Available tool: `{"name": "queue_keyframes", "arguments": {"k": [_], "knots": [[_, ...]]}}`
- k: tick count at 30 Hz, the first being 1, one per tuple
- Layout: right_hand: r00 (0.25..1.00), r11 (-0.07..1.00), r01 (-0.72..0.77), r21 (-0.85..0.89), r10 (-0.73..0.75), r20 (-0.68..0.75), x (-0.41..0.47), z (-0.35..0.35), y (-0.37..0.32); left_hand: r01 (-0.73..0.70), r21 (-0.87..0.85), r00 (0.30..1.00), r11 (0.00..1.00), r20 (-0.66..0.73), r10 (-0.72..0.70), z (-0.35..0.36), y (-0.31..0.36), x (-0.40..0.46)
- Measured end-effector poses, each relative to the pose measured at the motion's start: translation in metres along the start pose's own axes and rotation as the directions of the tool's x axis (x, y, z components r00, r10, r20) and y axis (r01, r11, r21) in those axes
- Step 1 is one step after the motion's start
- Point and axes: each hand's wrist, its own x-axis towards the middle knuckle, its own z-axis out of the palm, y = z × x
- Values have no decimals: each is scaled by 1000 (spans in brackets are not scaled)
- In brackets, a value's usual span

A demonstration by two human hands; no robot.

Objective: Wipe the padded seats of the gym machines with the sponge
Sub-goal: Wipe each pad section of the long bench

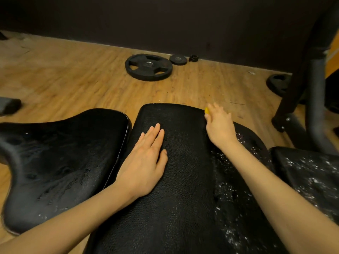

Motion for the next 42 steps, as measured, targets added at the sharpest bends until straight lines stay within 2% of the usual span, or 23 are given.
{"name": "queue_keyframes", "arguments": {"k": [3, 5, 7, 9, 11, 13, 16, 18, 22, 24, 25, 28, 30, 31, 33, 35, 37, 40, 42], "knots": [[962, 963, 270, 2, -270, 43, -71, -6, 3, 2, 8, 1000, 1000, 10, -2, -1, 0, 0], [934, 937, 349, 12, -348, 79, -78, -10, 12, 2, 16, 1000, 1000, 11, -2, -1, 0, -1], [953, 960, 279, -1, -277, 121, -38, -9, 15, 3, 20, 1000, 1000, 6, -3, 0, 0, 0], [988, 994, 112, 8, -113, 105, 4, -10, 13, 7, 16, 1000, 1000, 11, -8, 0, 1, -1], [996, 998, 57, 2, -57, 63, 9, -6, 6, 8, 13, 1000, 1000, 2, -8, 1, 1, -2], [987, 988, 156, 6, -157, 41, -32, -1, 5, -2, 16, 1000, 1000, 5, 2, 1, 0, -1], [920, 920, 390, 32, -390, 26, -108, -1, 7, -3, 29, 1000, 1000, -6, 3, 3, -2, 0], [917, 917, 398, 33, -399, 17, -89, -6, 11, -6, 33, 1000, 999, -7, 6, 3, -2, 0], [996, 996, 90, 9, -90, 25, 0, -4, 8, -1, 24, 1000, 1000, 1, 1, 3, -2, -1], [999, 999, 47, -9, -47, -9, -5, 0, 0, -1, 22, 1000, 1000, -1, 1, 4, -2, -1], [997, 997, 72, -5, -72, -6, -22, 3, -2, -3, 23, 1000, 1000, -1, 3, 4, -3, -1], [954, 954, 299, 23, -299, -9, -91, 6, -4, -1, 32, 1000, 999, 1, 1, 5, -2, 0], [940, 940, 340, 16, -340, -6, -85, 4, 1, -3, 34, 1000, 999, -3, 3, 4, -1, 1], [954, 954, 300, -8, -300, -5, -63, 3, 3, -4, 38, 1000, 999, -2, 4, 4, -1, 1], [991, 991, 131, -23, -131, 8, -14, 3, 6, -1, 36, 1000, 999, 9, 1, 4, 0, 0], [1000, 1000, 28, -11, -28, -9, 12, 0, 6, 5, 29, 1000, 1000, 10, -5, 3, 0, 0], [998, 998, 60, -2, -60, -28, -7, 1, 3, -3, 33, 1000, 999, 10, 3, 4, -2, 0], [972, 972, 233, 35, -233, -19, -84, 3, 8, -6, 33, 1000, 999, 6, 5, 5, -3, 1], [951, 950, 309, 43, -310, 5, -101, -1, 15, -5, 32, 1000, 999, 3, 5, 5, -3, 2]]}}
